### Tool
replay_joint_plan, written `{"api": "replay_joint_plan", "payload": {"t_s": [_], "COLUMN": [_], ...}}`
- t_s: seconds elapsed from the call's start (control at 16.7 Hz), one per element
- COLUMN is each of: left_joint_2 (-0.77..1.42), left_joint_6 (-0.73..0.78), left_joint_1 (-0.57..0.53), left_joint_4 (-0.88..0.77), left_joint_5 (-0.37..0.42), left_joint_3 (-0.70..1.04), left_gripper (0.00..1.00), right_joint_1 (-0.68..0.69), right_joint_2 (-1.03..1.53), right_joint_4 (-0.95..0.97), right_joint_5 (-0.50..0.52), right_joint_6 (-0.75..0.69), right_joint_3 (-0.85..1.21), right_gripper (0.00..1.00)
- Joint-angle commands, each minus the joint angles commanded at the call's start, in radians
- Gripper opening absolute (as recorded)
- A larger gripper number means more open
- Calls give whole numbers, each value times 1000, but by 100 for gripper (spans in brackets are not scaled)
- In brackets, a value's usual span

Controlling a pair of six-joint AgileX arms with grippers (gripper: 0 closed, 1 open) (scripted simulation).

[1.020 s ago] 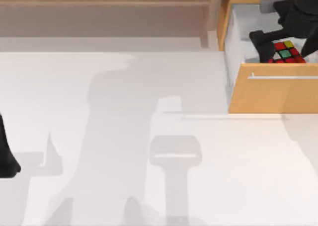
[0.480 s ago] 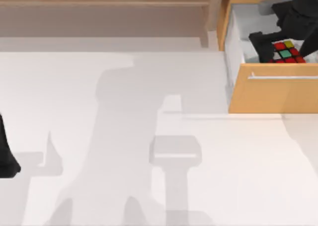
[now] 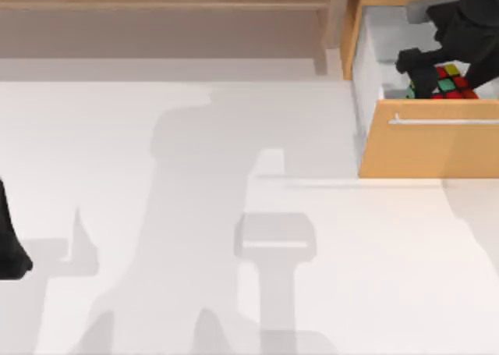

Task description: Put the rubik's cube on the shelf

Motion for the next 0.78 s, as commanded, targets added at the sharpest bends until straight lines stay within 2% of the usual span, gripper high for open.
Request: {"api": "replay_joint_plan", "payload": {"t_s": [0.18,0.24,0.78], "left_joint_2": [0,0,0], "left_joint_6": [0,0,0], "left_joint_1": [0,0,0], "left_joint_4": [0,0,0], "left_joint_5": [0,0,0], "left_joint_3": [0,0,0], "left_gripper": [100,100,100], "right_joint_1": [0,0,3], "right_joint_2": [0,0,-2], "right_joint_4": [0,0,-3], "right_joint_5": [0,0,0], "right_joint_6": [0,0,2], "right_joint_3": [0,0,0], "right_gripper": [2,0,0]}}
